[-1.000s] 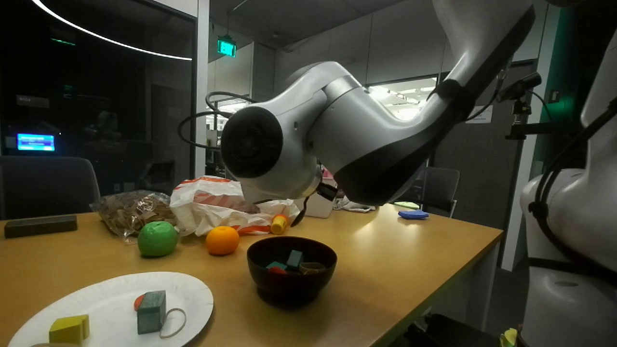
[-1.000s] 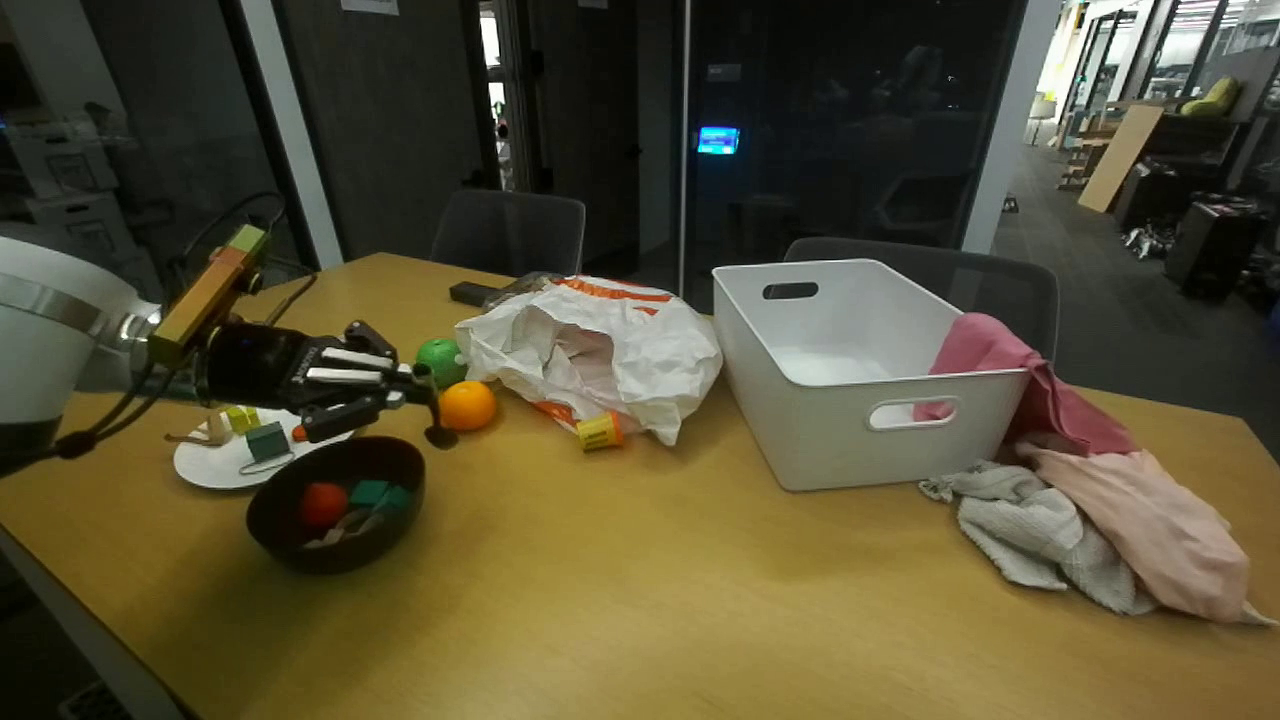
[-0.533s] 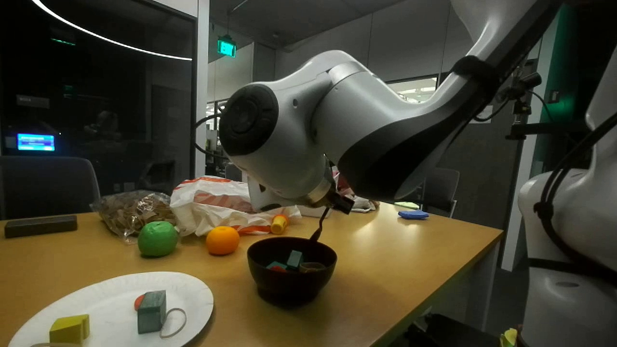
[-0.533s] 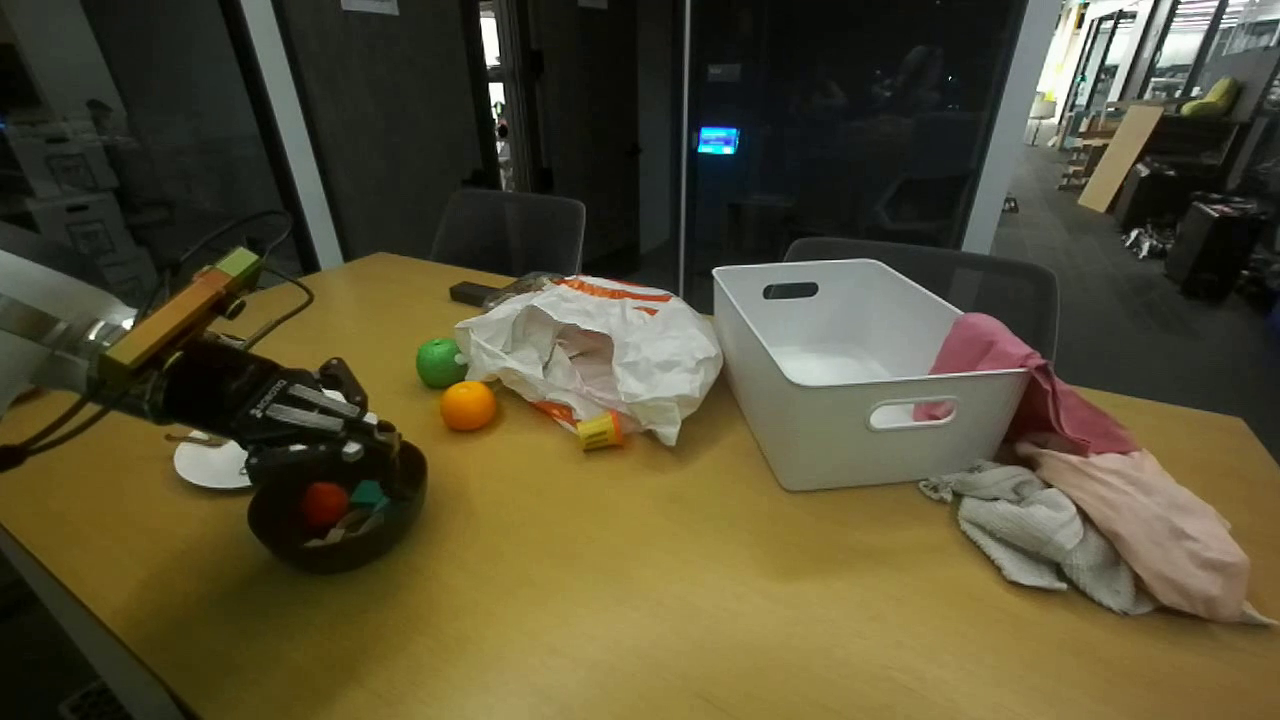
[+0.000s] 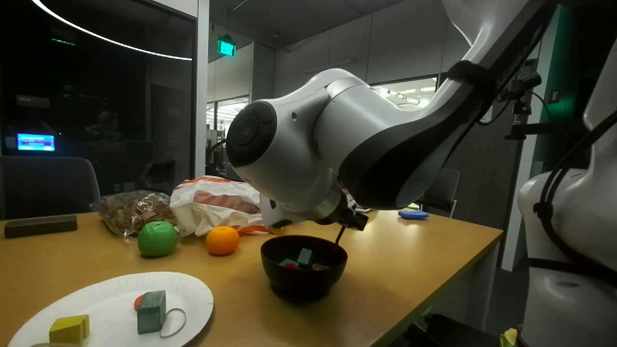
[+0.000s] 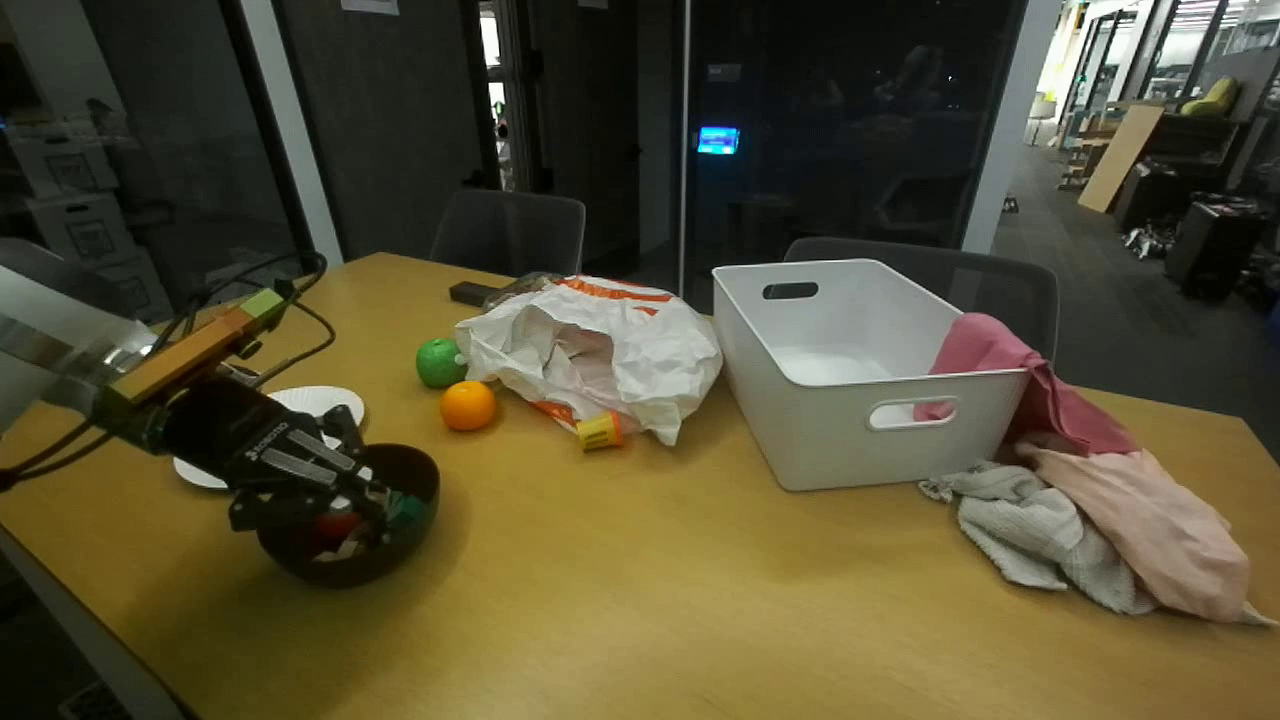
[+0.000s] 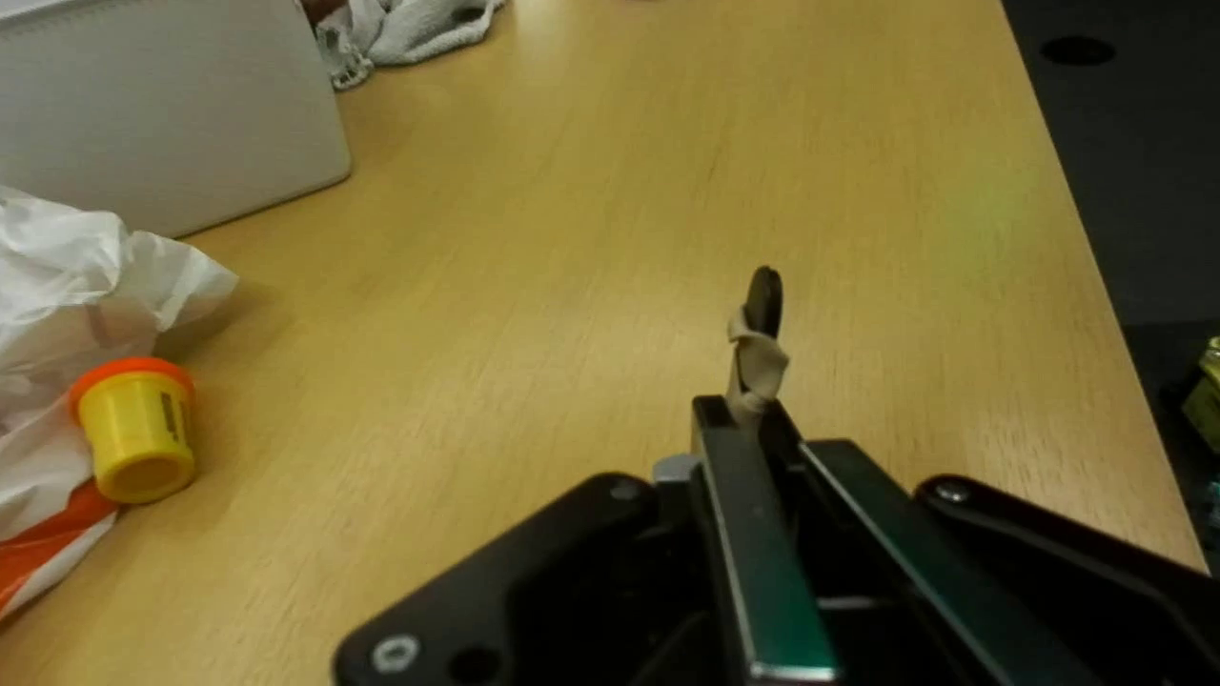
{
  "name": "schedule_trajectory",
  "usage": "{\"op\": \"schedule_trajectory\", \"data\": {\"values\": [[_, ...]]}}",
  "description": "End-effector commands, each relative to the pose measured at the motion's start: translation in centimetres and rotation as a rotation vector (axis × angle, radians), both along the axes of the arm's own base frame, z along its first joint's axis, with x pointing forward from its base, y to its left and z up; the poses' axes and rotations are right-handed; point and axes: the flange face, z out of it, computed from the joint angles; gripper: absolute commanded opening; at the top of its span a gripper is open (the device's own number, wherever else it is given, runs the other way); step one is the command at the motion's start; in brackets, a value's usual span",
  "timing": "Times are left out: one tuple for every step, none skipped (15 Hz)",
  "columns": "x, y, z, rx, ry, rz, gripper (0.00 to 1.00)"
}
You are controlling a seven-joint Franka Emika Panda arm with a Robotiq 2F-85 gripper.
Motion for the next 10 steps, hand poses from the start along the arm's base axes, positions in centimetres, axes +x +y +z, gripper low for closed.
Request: {"op": "schedule_trajectory", "data": {"values": [[-0.3, 0.9, 0.0, 0.093, 0.060, -0.027, 0.08], [-0.3, 1.3, 0.0, 0.131, 0.068, -0.045, 0.08], [-0.2, 1.7, -0.1, 0.176, 0.068, -0.057, 0.08], [0.0, 2.1, -0.1, 0.225, 0.056, -0.064, 0.07], [0.3, 2.5, 0.0, 0.268, 0.024, -0.055, 0.08], [0.7, 2.8, 0.0, 0.311, -0.012, -0.043, 0.08], [1.0, 3.0, 0.1, 0.337, -0.067, 0.003, 0.08], [1.4, 3.2, 0.1, 0.356, -0.108, 0.042, 0.08], [1.7, 3.4, 0.1, 0.377, -0.143, 0.078, 0.08], [1.9, 3.4, 0.1, 0.376, -0.176, 0.121, 0.08]]}}
